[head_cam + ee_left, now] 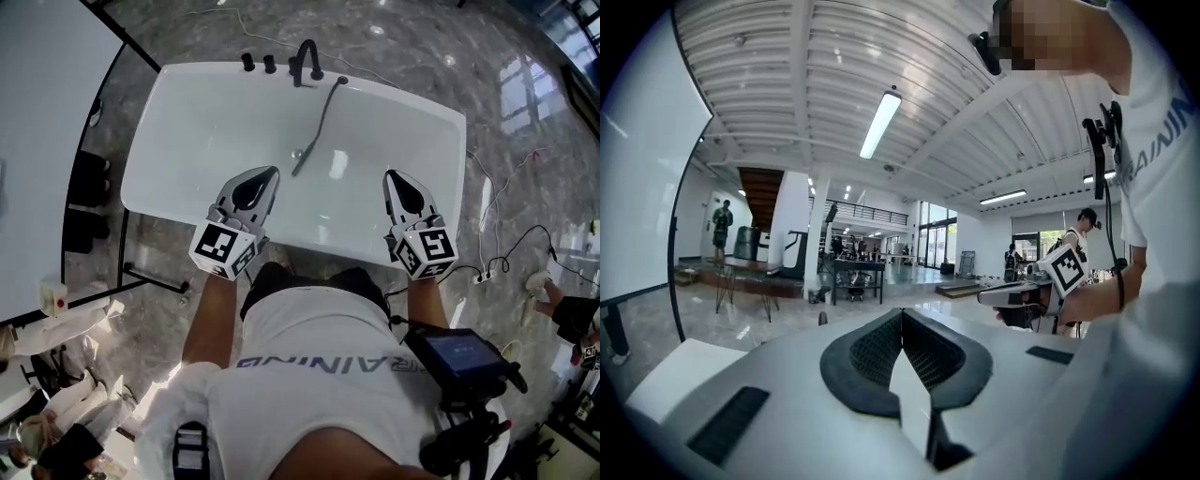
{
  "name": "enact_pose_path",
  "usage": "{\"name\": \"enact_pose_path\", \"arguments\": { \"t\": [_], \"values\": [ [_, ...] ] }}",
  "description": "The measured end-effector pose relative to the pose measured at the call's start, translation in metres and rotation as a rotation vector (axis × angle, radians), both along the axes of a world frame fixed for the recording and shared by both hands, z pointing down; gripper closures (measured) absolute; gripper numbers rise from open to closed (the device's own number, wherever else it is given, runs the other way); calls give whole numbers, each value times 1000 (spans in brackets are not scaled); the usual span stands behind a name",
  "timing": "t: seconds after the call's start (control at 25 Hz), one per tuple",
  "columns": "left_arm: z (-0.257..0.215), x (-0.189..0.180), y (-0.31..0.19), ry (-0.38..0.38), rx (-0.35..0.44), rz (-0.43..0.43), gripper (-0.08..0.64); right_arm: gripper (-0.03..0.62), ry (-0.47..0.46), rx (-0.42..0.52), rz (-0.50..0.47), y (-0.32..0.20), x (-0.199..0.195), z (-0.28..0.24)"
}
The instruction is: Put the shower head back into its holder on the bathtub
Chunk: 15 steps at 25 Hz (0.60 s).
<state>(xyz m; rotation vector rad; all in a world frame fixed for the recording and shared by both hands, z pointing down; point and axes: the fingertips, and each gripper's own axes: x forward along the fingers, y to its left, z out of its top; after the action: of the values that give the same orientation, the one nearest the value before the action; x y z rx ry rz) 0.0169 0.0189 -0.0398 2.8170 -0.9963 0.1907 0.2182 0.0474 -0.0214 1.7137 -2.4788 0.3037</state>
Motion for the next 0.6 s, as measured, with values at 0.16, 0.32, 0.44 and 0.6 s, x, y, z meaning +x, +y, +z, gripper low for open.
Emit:
{"name": "enact_pose_path", "arguments": {
  "t": [0.16, 0.32, 0.44, 0.6],
  "values": [
    [11, -37, -33, 16, -29, 30, 543, 580, 49, -2, 31, -26, -35, 1],
    [26, -63, -62, 16, -42, 61, 543, 580, 106, -6, 35, -53, -56, 7],
    [38, -73, -84, 21, -50, 51, 543, 580, 129, -17, 27, -71, -62, 17],
    [66, -73, -107, 23, -80, 6, 543, 580, 177, -27, -13, -98, -61, 38]
  ]
}}
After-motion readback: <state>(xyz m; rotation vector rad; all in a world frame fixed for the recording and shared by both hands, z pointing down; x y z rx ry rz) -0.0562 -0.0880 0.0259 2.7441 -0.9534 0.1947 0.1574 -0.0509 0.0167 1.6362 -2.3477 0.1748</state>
